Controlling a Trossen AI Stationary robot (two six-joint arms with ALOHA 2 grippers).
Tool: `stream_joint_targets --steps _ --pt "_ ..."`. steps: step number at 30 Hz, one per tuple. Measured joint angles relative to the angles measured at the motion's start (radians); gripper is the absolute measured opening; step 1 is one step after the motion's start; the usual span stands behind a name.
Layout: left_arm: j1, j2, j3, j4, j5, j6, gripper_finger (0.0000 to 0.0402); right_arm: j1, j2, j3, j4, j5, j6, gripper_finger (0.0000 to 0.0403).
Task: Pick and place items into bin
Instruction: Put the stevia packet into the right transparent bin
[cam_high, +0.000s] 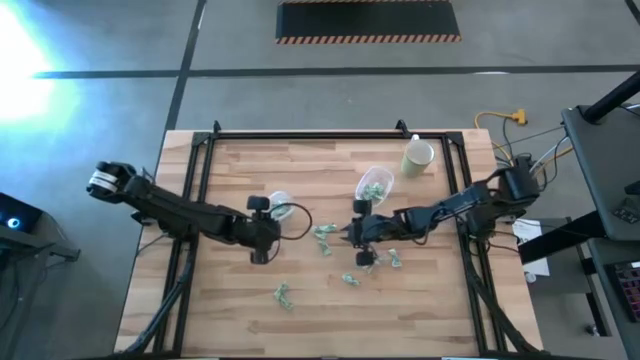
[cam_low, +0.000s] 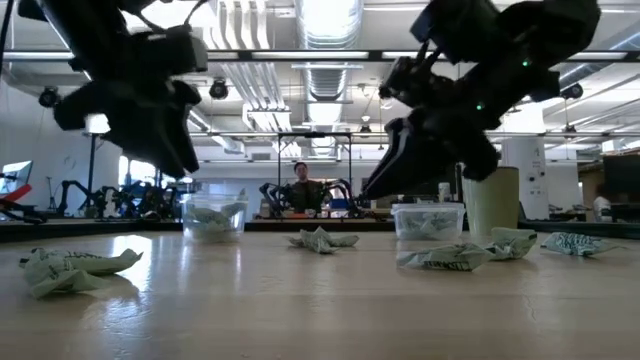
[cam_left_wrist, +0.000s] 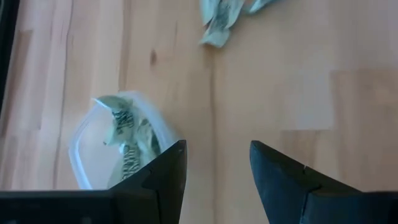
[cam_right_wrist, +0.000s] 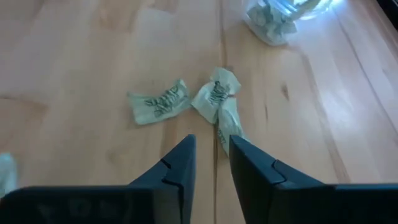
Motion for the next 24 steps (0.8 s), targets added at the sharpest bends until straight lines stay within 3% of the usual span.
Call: stream_joint_targets --steps 10,15,24 --pt "-0.105 -0.161 -0.002 0.003 0.021 -0.083 0.0160 -0.076 0.106 0.089 -0.001 -0.003 0.019 0.0141" --pt "-0.152 -0.204 -0.005 0.007 0.021 -0.085 0.0160 -0.096 0.149 0.112 -0.006 -0.080 0.018 0.0146" --pt "-0.176 -0.212 -0.005 0.018 0.020 -0.085 0.0160 -0.107 0.161 0.118 -0.008 -0.084 0.022 0.0138"
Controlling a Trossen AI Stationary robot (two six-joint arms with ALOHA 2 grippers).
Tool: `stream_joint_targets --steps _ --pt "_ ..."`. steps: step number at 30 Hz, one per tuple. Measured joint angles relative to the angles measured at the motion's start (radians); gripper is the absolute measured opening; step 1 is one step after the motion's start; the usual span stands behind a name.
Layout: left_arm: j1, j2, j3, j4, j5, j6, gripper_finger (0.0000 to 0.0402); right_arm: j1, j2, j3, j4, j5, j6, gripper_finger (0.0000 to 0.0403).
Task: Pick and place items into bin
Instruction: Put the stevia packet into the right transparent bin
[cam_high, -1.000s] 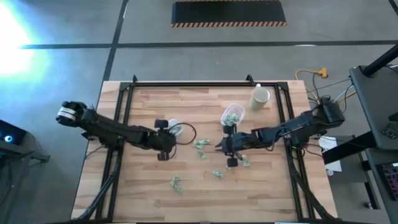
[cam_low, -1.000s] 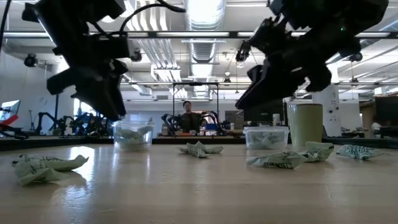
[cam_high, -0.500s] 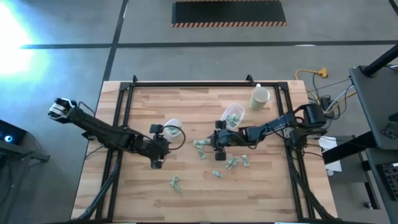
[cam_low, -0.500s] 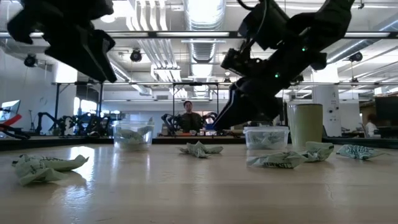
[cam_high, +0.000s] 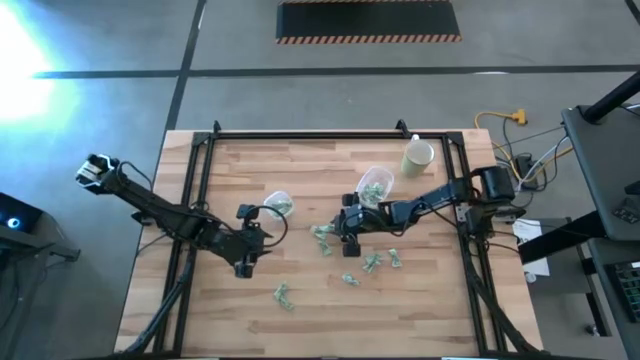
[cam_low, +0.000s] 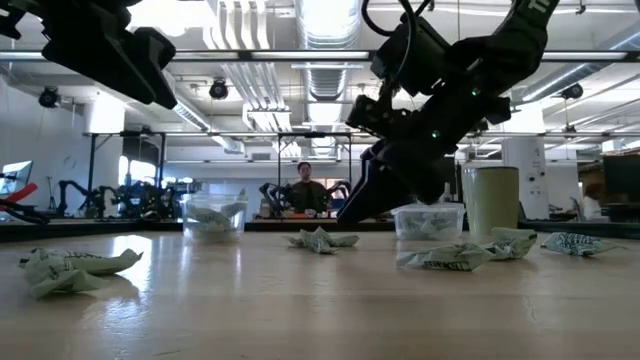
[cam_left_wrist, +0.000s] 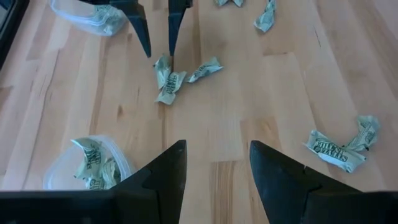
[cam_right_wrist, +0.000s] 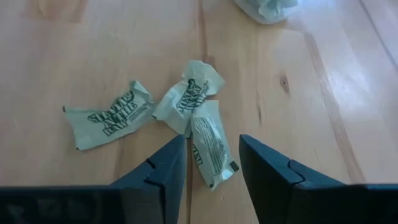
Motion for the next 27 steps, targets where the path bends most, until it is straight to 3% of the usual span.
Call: stream_joint_targets --steps 15,27 --pt "0.000 0.000 0.000 0.001 0.000 0.000 0.0160 -0.017 0.052 -0.002 0.004 0.000 -0.009 0.0128" --pt "0.001 0.001 -0.005 0.003 -0.001 -0.002 0.0160 -0.016 0.047 0.000 -0.042 0.000 -0.028 0.0021"
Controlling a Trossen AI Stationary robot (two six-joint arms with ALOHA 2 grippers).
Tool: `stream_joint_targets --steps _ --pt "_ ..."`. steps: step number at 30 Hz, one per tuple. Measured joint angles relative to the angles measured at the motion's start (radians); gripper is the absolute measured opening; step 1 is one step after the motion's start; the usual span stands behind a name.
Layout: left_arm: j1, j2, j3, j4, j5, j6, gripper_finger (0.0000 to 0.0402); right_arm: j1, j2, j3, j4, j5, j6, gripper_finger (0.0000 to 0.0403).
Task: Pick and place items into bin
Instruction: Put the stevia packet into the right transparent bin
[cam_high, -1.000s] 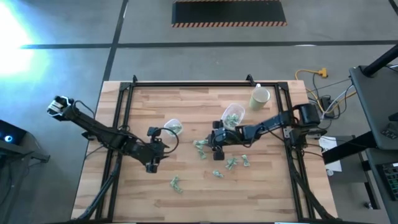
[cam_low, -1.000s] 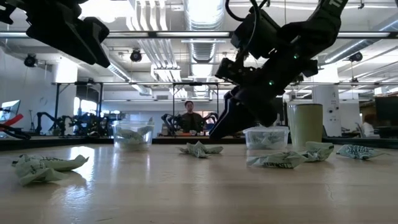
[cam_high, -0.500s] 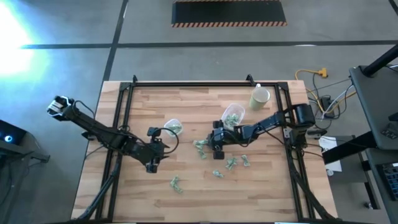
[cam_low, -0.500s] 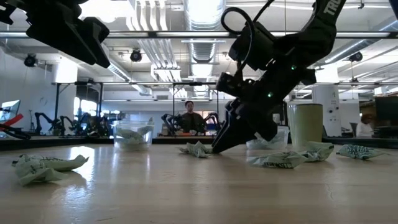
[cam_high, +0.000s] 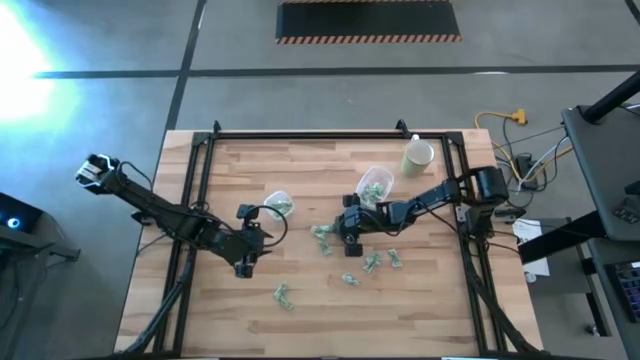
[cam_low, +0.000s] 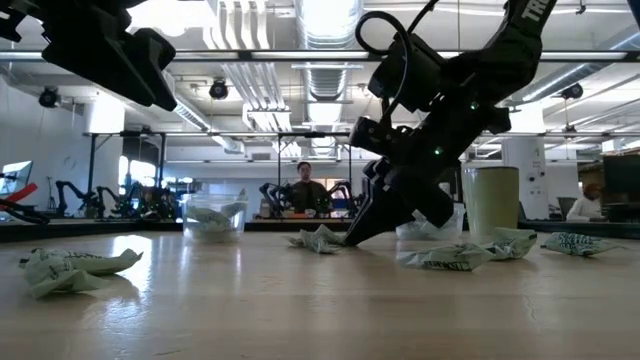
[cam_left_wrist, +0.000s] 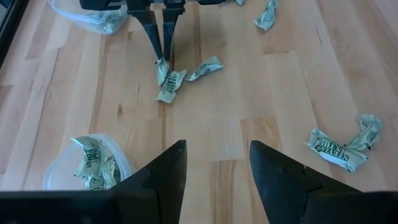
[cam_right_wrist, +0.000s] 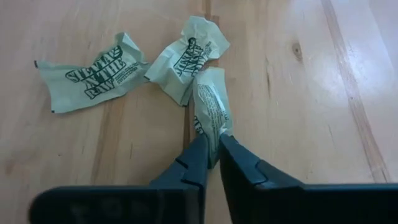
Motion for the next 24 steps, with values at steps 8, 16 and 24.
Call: stream_joint_targets --steps 8,16,24 --pt "0.000 0.000 -0.008 0.001 0.000 0.000 0.0160 0.000 -0.049 -0.003 -0.068 0.010 -0.017 0.0013" --pt "0.000 0.000 -0.009 0.007 0.000 0.000 0.0160 0.009 -0.166 -0.003 -0.184 0.074 0.016 0.0013" --pt "0.000 0.000 -0.010 0.014 0.000 0.002 0.0160 0.028 -0.279 -0.003 -0.412 0.279 0.139 0.0013"
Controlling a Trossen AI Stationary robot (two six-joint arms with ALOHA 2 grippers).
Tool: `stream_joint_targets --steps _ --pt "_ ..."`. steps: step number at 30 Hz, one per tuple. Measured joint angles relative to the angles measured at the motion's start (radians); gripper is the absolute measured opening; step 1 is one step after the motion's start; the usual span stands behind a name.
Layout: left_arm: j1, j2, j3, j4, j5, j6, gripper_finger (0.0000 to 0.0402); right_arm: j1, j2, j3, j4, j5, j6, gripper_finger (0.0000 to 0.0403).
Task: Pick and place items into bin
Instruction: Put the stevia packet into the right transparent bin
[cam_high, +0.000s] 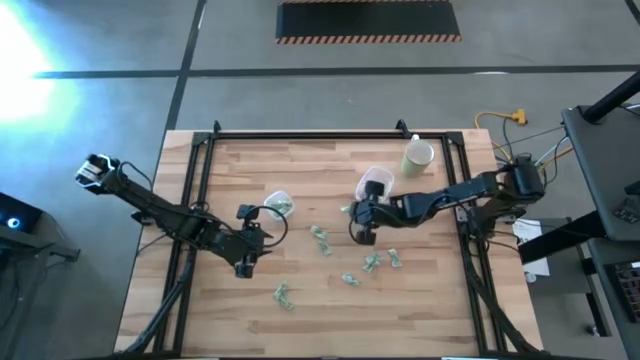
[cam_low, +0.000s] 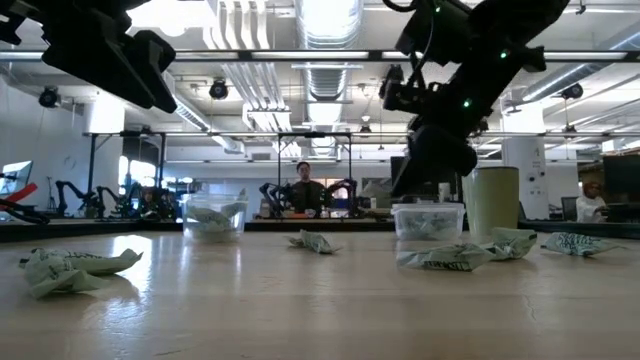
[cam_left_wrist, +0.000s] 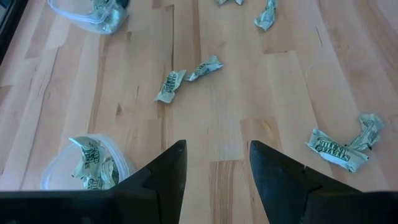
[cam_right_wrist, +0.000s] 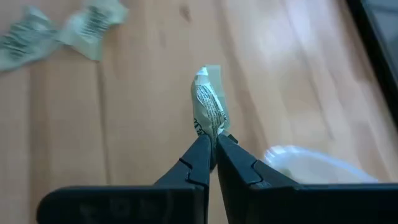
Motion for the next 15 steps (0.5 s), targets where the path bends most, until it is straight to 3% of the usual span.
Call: stream_joint_targets --steps 8,15 --pt "0.000 0.000 0.000 0.001 -0.002 0.000 0.0160 0.000 -0.066 -0.015 -0.174 0.183 0.182 0.0013" --pt "0.000 0.000 -0.001 0.000 -0.002 0.000 0.0160 -0.011 -0.079 -0.045 -0.220 0.315 0.278 0.0013"
